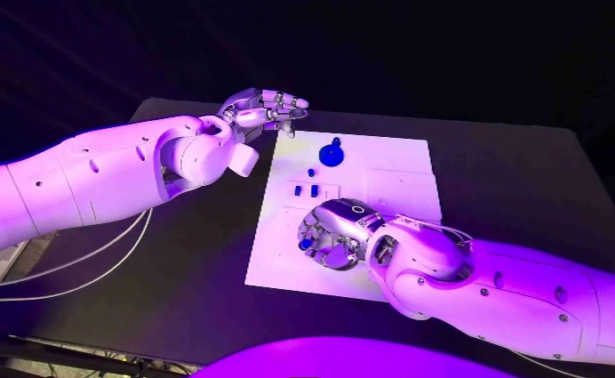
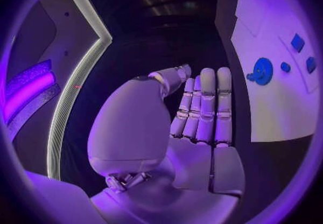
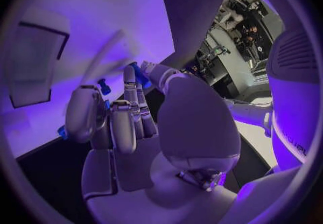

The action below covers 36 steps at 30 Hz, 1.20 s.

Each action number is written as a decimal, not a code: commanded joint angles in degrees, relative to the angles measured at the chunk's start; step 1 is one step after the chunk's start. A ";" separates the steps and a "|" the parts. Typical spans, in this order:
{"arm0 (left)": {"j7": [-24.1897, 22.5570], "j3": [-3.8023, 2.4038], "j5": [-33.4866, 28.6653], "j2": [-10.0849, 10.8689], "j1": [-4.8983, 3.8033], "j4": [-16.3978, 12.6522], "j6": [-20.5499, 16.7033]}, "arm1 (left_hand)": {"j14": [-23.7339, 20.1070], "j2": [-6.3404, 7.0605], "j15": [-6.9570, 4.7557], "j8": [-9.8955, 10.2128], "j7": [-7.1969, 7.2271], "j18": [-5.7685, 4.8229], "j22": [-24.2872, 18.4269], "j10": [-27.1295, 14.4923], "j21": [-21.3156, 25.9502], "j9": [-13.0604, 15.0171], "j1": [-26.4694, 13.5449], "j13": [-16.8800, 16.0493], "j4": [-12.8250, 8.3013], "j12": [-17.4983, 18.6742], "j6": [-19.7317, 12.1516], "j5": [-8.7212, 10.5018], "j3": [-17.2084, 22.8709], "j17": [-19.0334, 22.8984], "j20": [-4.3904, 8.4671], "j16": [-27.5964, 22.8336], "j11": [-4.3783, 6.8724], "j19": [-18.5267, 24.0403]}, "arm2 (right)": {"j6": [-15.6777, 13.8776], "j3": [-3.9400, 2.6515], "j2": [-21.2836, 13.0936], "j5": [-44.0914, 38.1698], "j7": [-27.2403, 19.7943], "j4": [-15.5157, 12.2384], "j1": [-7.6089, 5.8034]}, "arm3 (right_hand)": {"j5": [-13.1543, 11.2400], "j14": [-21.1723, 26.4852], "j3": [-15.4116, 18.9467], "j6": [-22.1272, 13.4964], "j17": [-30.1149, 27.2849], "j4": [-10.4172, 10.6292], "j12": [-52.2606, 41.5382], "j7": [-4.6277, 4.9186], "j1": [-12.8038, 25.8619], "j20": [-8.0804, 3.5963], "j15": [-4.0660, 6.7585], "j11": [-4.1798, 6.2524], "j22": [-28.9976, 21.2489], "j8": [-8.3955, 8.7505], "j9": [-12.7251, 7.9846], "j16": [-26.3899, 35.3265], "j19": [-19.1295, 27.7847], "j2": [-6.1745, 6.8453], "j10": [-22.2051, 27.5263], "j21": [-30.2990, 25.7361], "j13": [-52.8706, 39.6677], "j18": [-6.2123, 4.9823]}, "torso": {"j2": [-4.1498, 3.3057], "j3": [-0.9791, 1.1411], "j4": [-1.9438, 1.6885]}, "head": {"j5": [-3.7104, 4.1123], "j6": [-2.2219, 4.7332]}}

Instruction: Assemble the parts on the task board

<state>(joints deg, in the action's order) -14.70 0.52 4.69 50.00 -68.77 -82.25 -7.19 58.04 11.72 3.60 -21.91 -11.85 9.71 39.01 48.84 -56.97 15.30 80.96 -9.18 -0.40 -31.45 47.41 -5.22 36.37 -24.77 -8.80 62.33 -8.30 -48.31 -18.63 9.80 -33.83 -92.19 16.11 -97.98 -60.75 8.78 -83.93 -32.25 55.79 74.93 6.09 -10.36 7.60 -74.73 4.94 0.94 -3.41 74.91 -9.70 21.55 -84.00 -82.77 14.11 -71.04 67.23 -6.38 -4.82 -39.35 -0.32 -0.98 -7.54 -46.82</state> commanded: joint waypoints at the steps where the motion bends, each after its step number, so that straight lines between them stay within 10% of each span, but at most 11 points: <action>1: -0.19 -0.04 0.10 -0.04 -0.07 -0.16 0.94 | -0.48 -0.40 0.08 -0.21 -0.18 0.88 -0.09 -0.40 0.29 -0.09 -0.10 0.05 -0.14 -0.34 -0.41 -0.35 -0.32 0.07 -0.13 -0.37 0.00 0.33 | 1.00 0.06 -0.07 -0.78 0.87 0.07 0.09 | -0.11 -3.55 0.46 -0.80 2.46 0.09 0.42 0.04 -0.04 0.14 -0.06 0.02 7.92 0.56 -0.14 -0.20 0.01 0.60 -0.18 -0.23 -0.15 0.64 | -0.02 0.03 0.01 | 0.01 0.13; 15: 0.04 -0.04 0.12 -0.02 -0.07 -0.12 1.29 | -0.56 -0.43 0.11 -0.29 -0.19 0.88 -0.15 -0.67 0.38 -0.09 -0.15 0.12 -0.17 -0.35 -0.51 -0.36 -0.34 0.09 -0.17 -0.41 -0.03 0.39 | -3.91 0.06 -1.03 -0.67 -0.13 -1.10 0.17 | -0.86 -3.61 5.82 -9.81 2.62 1.17 1.08 -1.50 -0.83 -0.52 0.69 0.89 8.14 5.45 -2.23 -0.33 -0.24 0.72 -0.16 -0.52 -2.13 0.66 | -0.01 0.08 0.00 | 0.22 0.34; 21: 0.11 -0.03 0.15 0.00 -0.06 -0.08 1.43 | -0.57 -0.43 0.12 -0.29 -0.19 0.88 -0.16 -0.72 0.39 -0.10 -0.16 0.13 -0.18 -0.35 -0.52 -0.36 -0.35 0.09 -0.17 -0.42 -0.04 0.40 | -8.01 -0.24 -3.33 0.63 -1.70 -3.50 0.04 | -0.28 -3.76 17.38 -19.32 3.09 6.02 1.71 -3.12 -7.26 -0.95 1.11 1.36 8.68 6.17 -6.11 -0.62 -0.76 -2.17 -0.82 -0.11 -4.10 0.81 | 0.05 0.03 0.10 | 0.54 0.67; 25: 0.12 0.01 0.15 -0.01 -0.06 -0.06 1.53 | -0.61 -0.42 0.12 -0.30 -0.20 0.89 -0.17 -0.76 0.41 -0.10 -0.15 0.14 -0.19 -0.35 -0.54 -0.36 -0.35 0.11 -0.18 -0.45 -0.05 0.41 | -10.73 -0.64 -5.85 4.80 -3.82 -5.08 -0.82 | -0.14 -3.81 19.31 -17.85 3.32 8.29 1.84 -2.60 -9.09 -1.01 1.18 1.46 8.79 5.71 -5.78 -0.75 -0.82 -2.56 -1.17 -0.20 -4.60 0.82 | 0.08 0.02 0.03 | 1.06 0.94; 31: 0.03 0.16 0.14 0.07 -0.05 -0.03 1.61 | -0.69 -0.42 0.14 -0.33 -0.20 0.88 -0.19 -0.82 0.45 -0.09 -0.17 0.15 -0.19 -0.36 -0.56 -0.35 -0.35 0.13 -0.19 -0.52 -0.06 0.45 | -12.78 -1.01 -11.96 21.39 -7.98 -6.81 -3.76 | 0.22 -3.42 17.29 -5.64 1.82 9.37 0.07 1.62 -11.71 -0.04 -0.47 -0.70 8.05 0.86 -2.79 -0.03 0.21 -2.47 -2.74 -3.76 -6.36 0.42 | 0.20 -0.06 0.16 | 2.05 1.58; 36: -0.10 0.39 0.10 0.22 -0.04 -0.01 1.50 | -0.69 -0.42 0.14 -0.33 -0.20 0.88 -0.19 -0.82 0.45 -0.09 -0.17 0.15 -0.19 -0.36 -0.56 -0.35 -0.35 0.13 -0.19 -0.52 -0.06 0.45 | -10.64 -1.08 -18.58 31.79 -8.07 -8.82 -6.31 | 1.08 -3.48 19.22 -5.17 2.02 10.16 -8.25 0.93 -8.48 0.19 -0.13 -0.10 8.42 -2.31 -2.11 -0.23 -0.05 -1.48 -3.94 -3.26 -13.61 0.35 | 0.41 -0.08 0.33 | 3.61 1.92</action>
<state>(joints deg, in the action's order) -14.36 0.95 4.74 50.26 -68.76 -82.17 -6.59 57.84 11.72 3.80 -21.91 -12.06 9.71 38.87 48.43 -56.74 15.30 80.96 -9.08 -0.56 -31.45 47.20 -5.22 36.21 -24.72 -9.01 62.10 -8.29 -48.10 -29.33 8.70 -51.74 -71.62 10.51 -106.28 -66.90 9.69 -84.02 -13.46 50.53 74.91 16.27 -17.83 9.01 -83.96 4.97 0.60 -3.71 74.94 -11.77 19.37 -84.01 -82.59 12.54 -74.20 63.63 -19.54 -4.83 -39.12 -0.37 -0.76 -4.69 -45.04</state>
